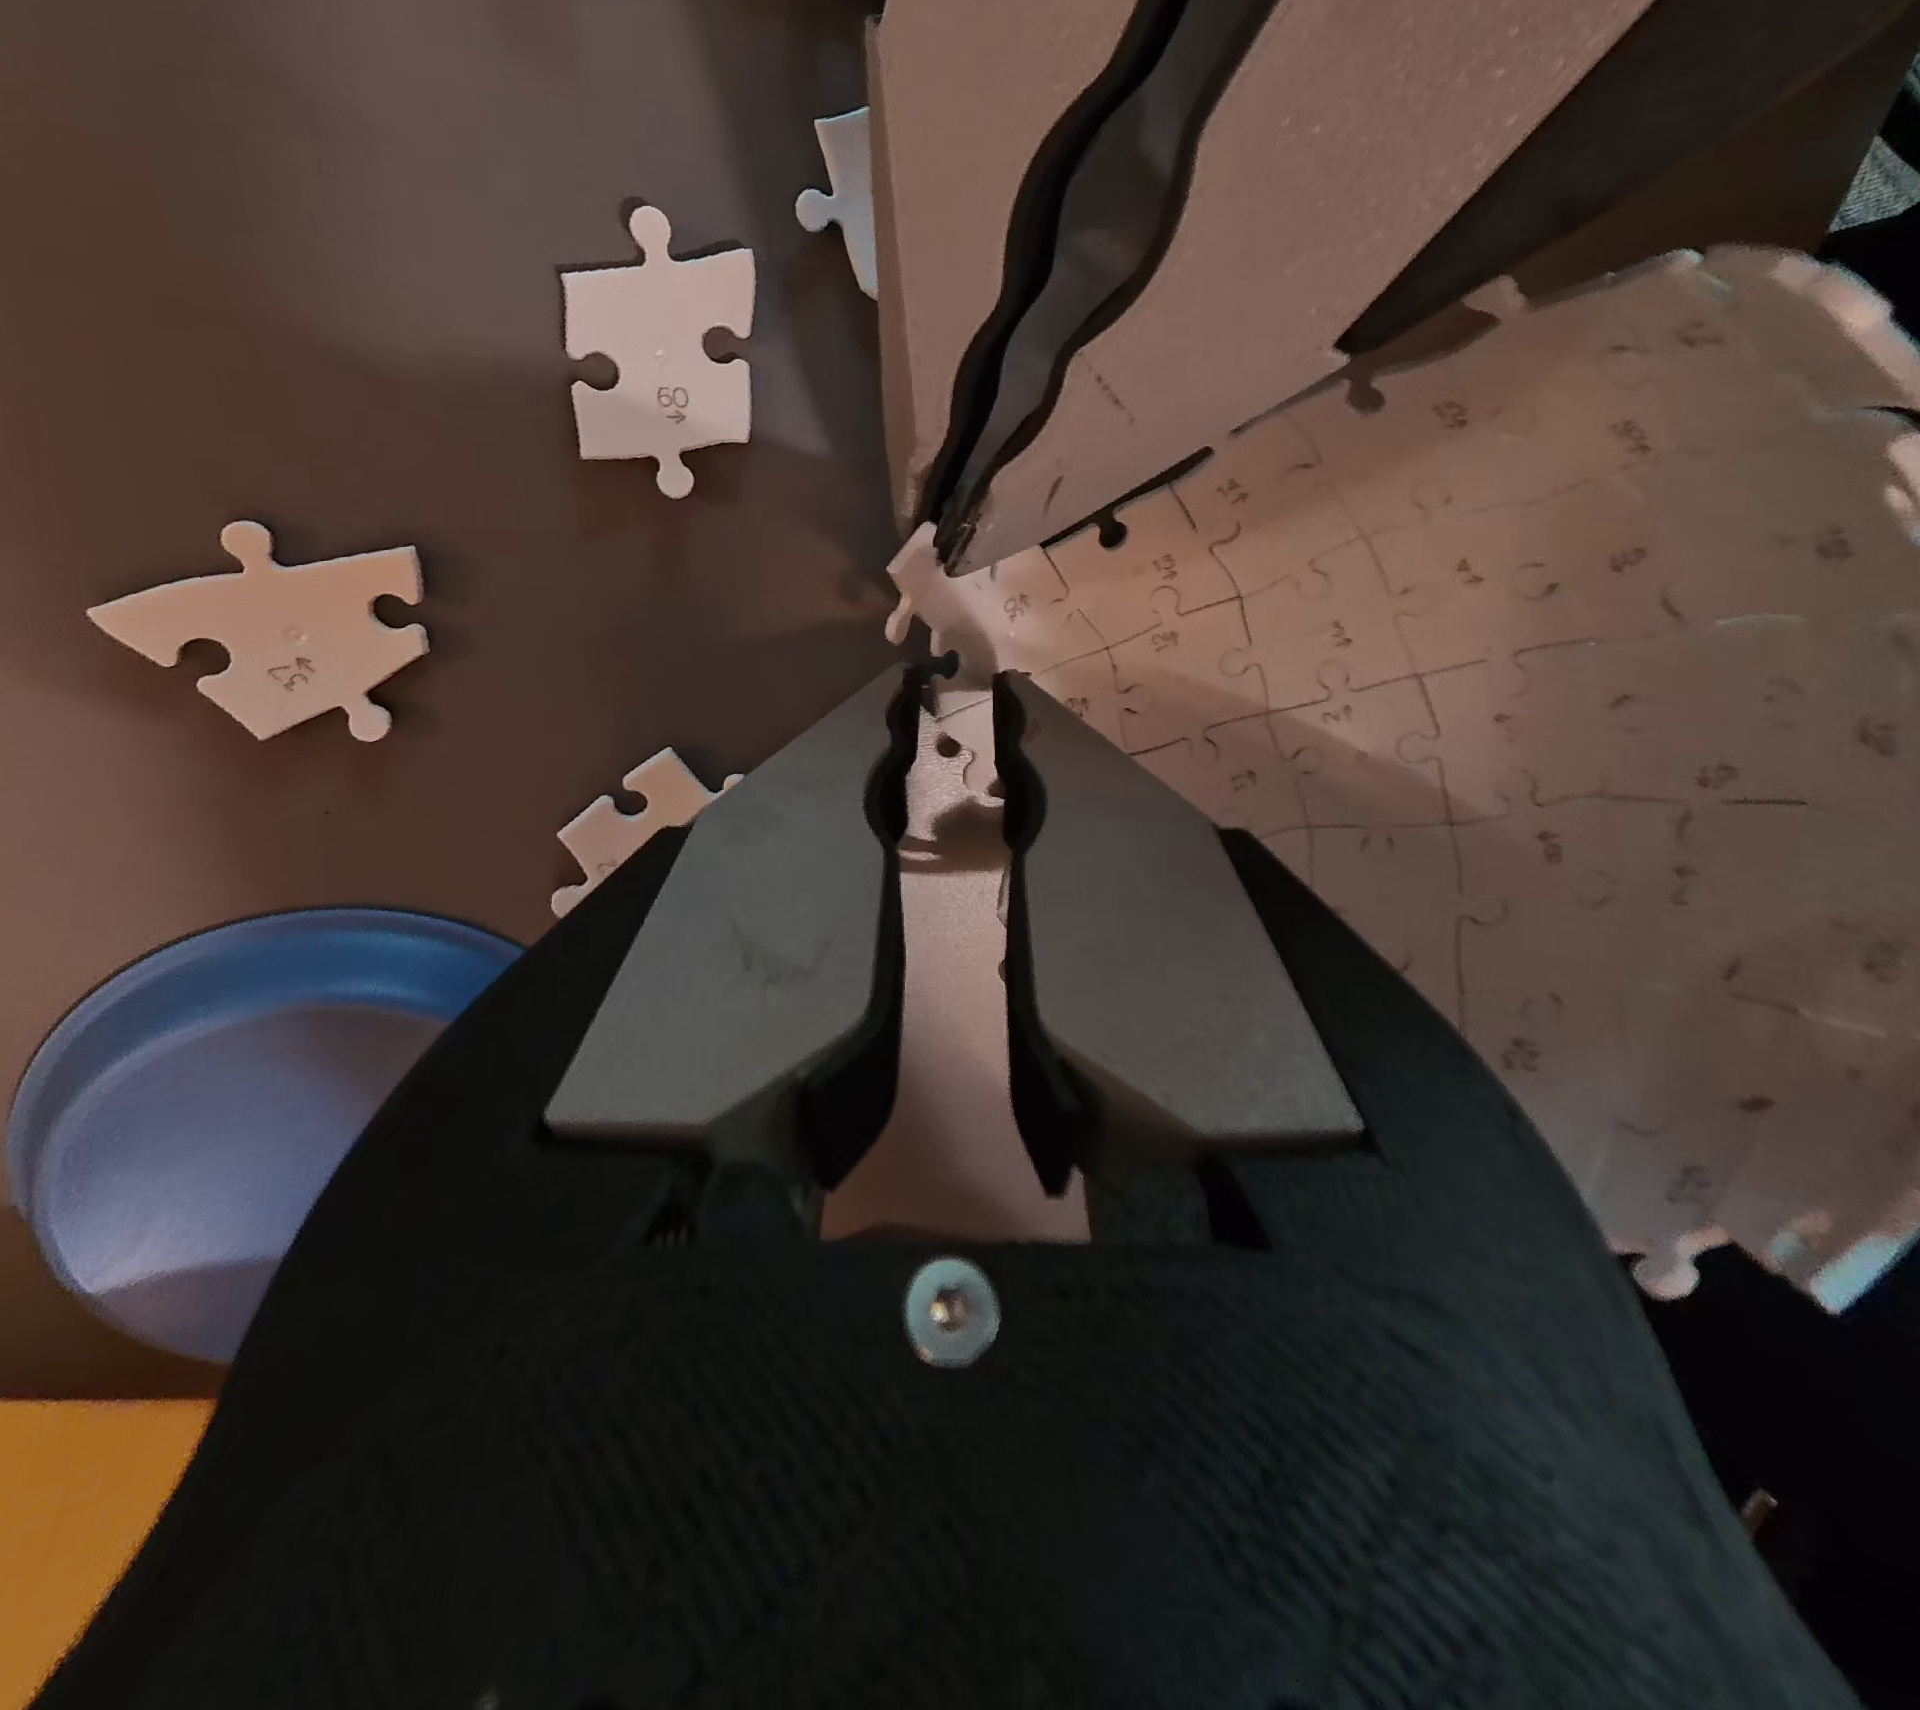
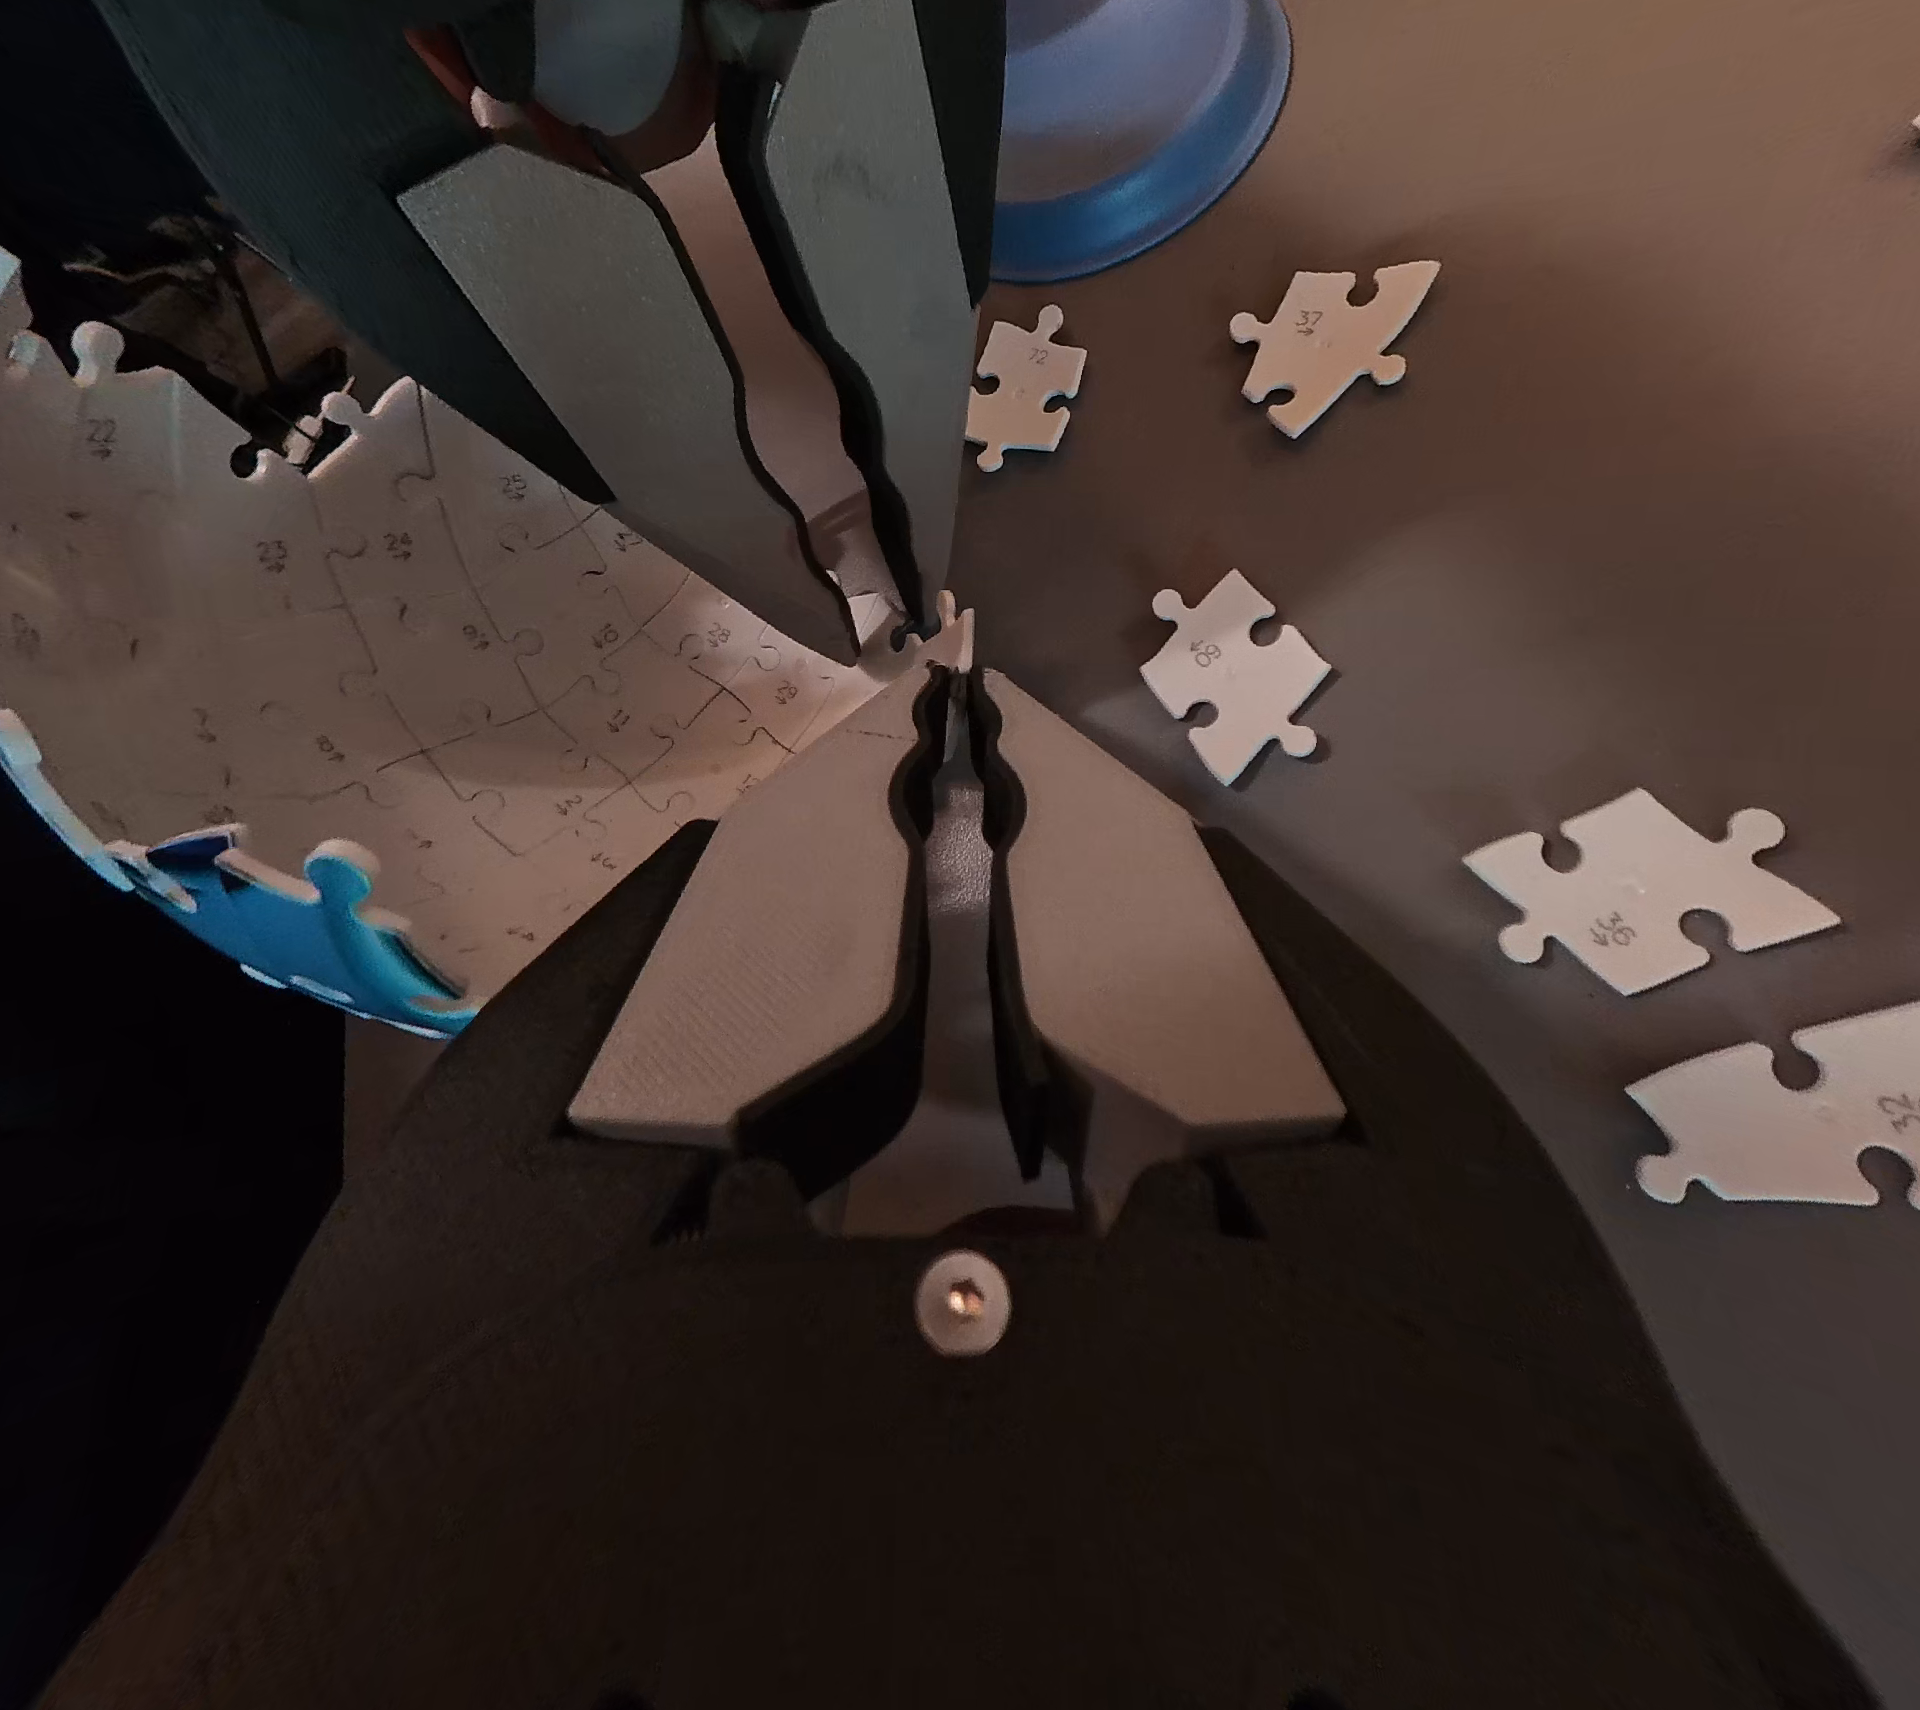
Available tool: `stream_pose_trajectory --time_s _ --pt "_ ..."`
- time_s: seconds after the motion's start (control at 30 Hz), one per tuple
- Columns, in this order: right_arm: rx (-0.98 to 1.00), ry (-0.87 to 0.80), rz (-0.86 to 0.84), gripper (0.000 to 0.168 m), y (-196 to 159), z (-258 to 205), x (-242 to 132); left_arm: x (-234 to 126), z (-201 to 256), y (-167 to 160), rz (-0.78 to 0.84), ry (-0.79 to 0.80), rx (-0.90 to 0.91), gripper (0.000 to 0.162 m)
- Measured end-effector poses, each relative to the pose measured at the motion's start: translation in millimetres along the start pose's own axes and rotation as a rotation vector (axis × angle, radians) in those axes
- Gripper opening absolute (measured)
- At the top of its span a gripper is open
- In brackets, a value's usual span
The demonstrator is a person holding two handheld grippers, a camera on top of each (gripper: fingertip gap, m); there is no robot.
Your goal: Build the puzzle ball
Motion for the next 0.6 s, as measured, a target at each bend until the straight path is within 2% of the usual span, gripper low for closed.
stream_pose_trajectory --time_s 0.13,0.43,0.6 --pt "0.0 -0.001 0.0 0.0 0.0 0.0 0.1 -2.9 -2.3 1.3 0.018 0.02 -0.004 0.012" --pt "0.006 0.001 -0.002 0.001 -0.6 0.7 0.3 -11.9 -2.1 7.1 0.098 0.075 0.073 0.0" --pt "0.013 0.004 0.0 0.001 -0.6 0.6 0.6 -12.0 1.9 6.4 0.142 0.048 0.067 0.0"
Point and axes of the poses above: each gripper's, where its closed fingertips meet, x out along the fingers, y out of its top, z = x × y across the jaws, the point moved 4 cm from there along -x, back along the fingers, and after that the axes turned 10 degrees about -y, right-handed, at the moved point
